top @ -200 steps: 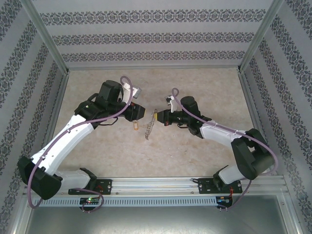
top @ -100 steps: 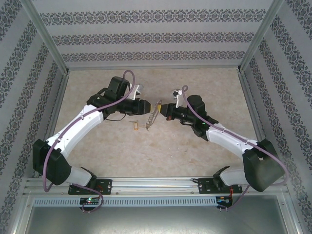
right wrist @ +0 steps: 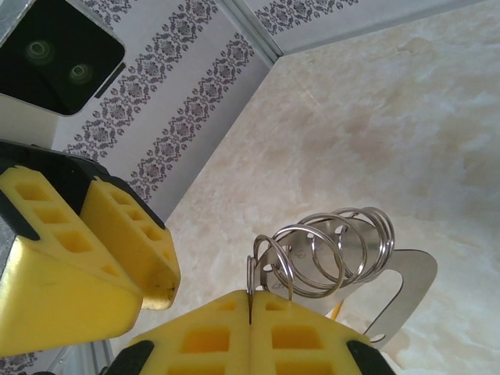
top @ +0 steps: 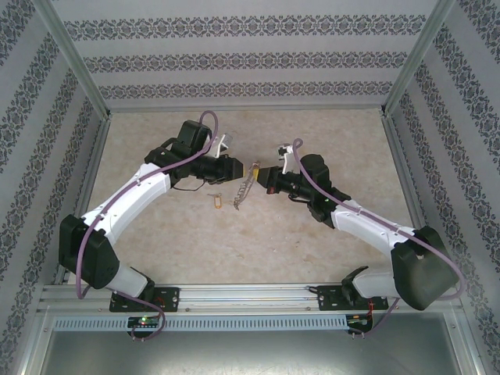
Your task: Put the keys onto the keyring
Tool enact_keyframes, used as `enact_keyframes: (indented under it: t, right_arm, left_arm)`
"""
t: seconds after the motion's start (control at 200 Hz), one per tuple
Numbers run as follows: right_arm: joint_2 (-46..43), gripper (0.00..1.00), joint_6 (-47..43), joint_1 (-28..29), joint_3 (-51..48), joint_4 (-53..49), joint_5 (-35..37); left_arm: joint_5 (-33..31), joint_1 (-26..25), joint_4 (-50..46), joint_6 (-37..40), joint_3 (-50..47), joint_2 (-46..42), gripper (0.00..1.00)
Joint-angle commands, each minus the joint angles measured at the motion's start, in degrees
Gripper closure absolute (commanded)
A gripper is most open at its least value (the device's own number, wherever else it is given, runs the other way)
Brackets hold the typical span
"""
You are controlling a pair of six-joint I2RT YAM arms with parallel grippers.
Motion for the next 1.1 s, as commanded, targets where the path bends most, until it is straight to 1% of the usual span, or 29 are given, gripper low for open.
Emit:
enact_keyframes:
  t: [0.0, 0.15, 0.335, 0.425, 0.47, 0.575, 0.635, 0.759, 0.939, 1.099]
  right_arm:
    - [-1.65, 1.0, 0.4, 0.61, -0.28, 3.37, 0.82]
    - [-1.57, 1.0, 0.58, 0.61, -0.4, 4.08, 0.86]
    - [-1.87, 1.0, 2.17, 0.45, -0.15, 4.42, 2.41]
    - [-2.31, 1.0, 5.21, -0.06, -0.31, 5.51, 5.25]
    - [-2.61, 1.0, 6.69, -0.34, -0.17, 5.94, 6.83]
    - [-3.22, 1.0, 8.93, -0.79, 1.13, 4.17, 10.46]
    - [-3.51, 1.0, 10.53, -1.18, 1.76, 3.06, 12.77]
    - [-4.18, 1.0, 14.09, -1.93, 3.28, 1.96, 16.73]
    - [-4.42, 1.0, 16.29, -1.8, 6.69, -0.19, 21.24]
    - [-4.99, 1.0, 17.91, -1.62, 8.66, -1.78, 25.78]
  left_arm:
    - [0.53, 0.54, 0.81, -1.06, -0.13, -0.13, 0.71]
    - [0.52, 0.45, 0.12, -1.24, -0.95, -0.01, 0.71]
    - [-0.51, 0.48, 2.37, -2.56, -2.28, -1.74, 0.71]
    - [-1.75, 0.44, 6.56, -3.75, -3.53, -3.63, 0.62]
    - [-2.39, 0.43, 8.28, -3.93, -3.63, -4.38, 0.6]
    - [-3.94, 0.15, 12.0, -4.96, -3.49, -5.37, 0.5]
    - [-4.73, -0.15, 13.52, -5.42, -3.18, -5.48, 0.47]
    - [-6.03, -0.68, 19.34, -7.72, -4.45, -5.71, 0.46]
    - [-7.0, -1.36, 29.06, -11.93, -6.24, -4.22, 0.46]
    - [-6.11, -2.69, 32.08, -12.65, -4.34, -1.0, 0.48]
